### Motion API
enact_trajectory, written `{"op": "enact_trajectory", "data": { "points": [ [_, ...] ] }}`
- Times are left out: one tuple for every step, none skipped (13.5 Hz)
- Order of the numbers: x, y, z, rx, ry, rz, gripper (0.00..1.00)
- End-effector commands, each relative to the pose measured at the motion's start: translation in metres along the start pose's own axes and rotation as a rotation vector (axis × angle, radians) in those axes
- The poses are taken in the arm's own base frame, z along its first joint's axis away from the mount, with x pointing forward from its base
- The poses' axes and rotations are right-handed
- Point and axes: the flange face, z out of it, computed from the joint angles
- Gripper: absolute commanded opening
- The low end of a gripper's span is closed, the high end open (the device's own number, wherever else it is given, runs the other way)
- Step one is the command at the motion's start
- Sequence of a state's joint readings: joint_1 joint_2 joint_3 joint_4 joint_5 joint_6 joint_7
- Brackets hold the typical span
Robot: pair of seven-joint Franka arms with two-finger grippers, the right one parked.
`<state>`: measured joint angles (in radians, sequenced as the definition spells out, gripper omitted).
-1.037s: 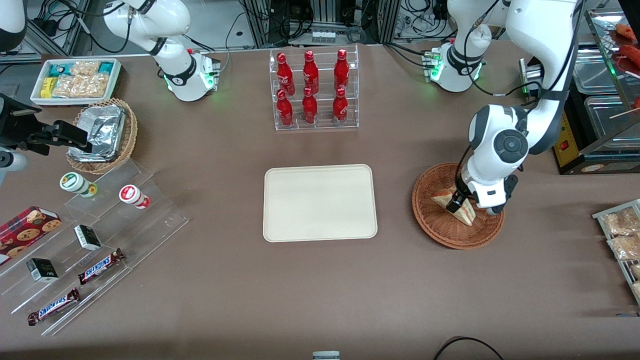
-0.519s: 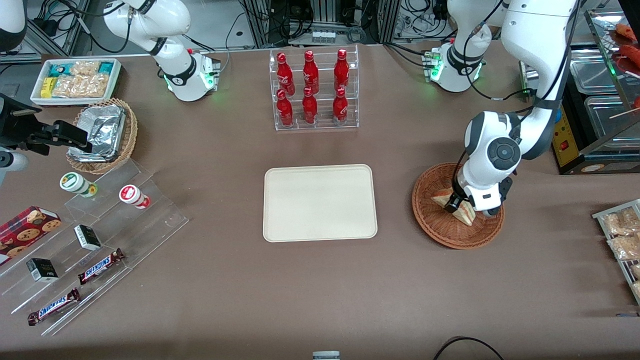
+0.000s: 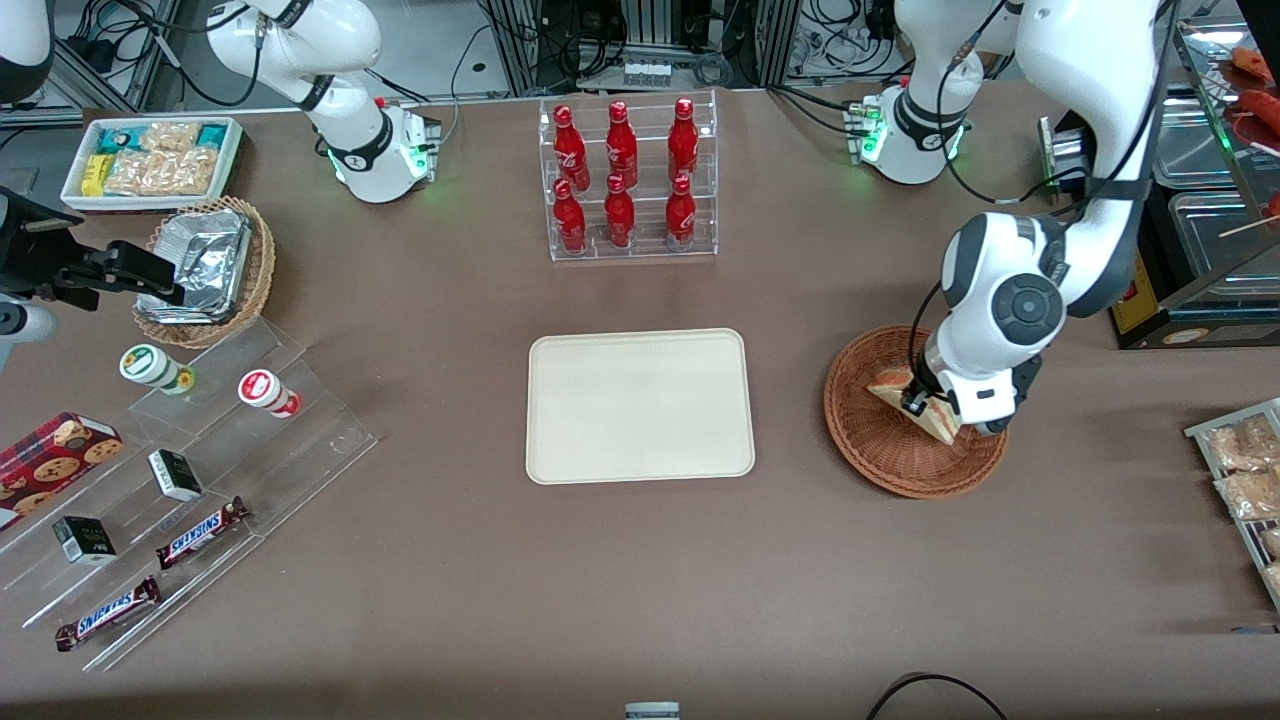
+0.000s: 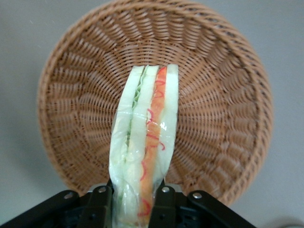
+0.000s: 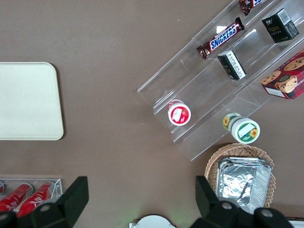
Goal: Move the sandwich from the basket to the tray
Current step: 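Carry the sandwich with the left gripper over the beige tray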
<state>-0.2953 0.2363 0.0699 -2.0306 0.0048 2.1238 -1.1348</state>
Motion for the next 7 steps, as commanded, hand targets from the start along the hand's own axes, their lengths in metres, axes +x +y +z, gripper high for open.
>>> {"op": "enact_trajectory", "data": {
  "points": [
    [-0.001,0.022,-0.049,0.002,-0.001,0.105,0.0],
    [-0.011,0.033,-0.053,0.012,-0.005,0.147,0.0],
    [-0.022,0.042,-0.048,0.034,-0.011,0.198,0.0],
    [-0.042,0.054,-0.046,0.036,-0.008,0.284,0.0],
    [-0.056,0.064,-0.045,0.036,-0.003,0.347,0.0],
    [-0.068,0.076,-0.047,0.032,0.004,0.384,0.0],
    [-0.088,0.087,-0.044,0.031,0.006,0.432,0.0]
  ]
}}
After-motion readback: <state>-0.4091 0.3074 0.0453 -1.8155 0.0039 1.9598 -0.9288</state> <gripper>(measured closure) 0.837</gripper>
